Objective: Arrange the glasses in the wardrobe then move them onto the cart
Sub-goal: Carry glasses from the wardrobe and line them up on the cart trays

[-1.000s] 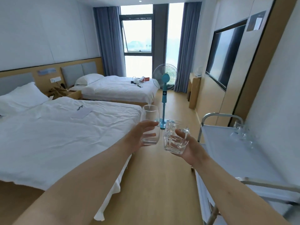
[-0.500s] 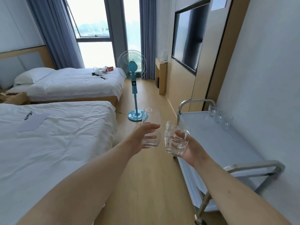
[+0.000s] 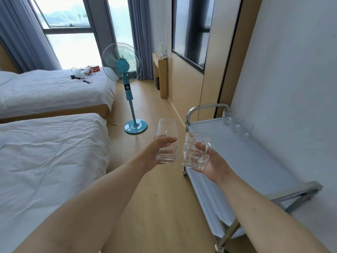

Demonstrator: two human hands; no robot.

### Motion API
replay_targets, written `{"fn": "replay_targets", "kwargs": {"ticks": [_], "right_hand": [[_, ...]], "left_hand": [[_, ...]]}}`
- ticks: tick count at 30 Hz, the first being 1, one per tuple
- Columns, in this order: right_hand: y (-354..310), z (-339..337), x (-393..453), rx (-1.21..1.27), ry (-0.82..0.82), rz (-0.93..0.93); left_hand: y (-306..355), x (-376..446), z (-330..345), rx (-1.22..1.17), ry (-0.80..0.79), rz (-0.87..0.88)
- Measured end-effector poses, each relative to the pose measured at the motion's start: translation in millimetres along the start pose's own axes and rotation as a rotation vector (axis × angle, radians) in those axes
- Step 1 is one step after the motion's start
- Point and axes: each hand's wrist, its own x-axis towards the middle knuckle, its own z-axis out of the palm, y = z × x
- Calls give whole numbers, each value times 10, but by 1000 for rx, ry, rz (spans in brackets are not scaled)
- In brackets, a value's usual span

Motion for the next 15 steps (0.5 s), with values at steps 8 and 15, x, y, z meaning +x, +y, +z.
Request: {"fn": "replay_targets", "kwargs": {"ticks": [8, 15], "right_hand": [[-241, -388, 964, -7, 92, 10], [-439, -594, 1453, 65, 213, 15]], "left_hand": [[329, 1105, 34, 4, -12, -52], [537, 1814, 108, 40, -57, -76]]}}
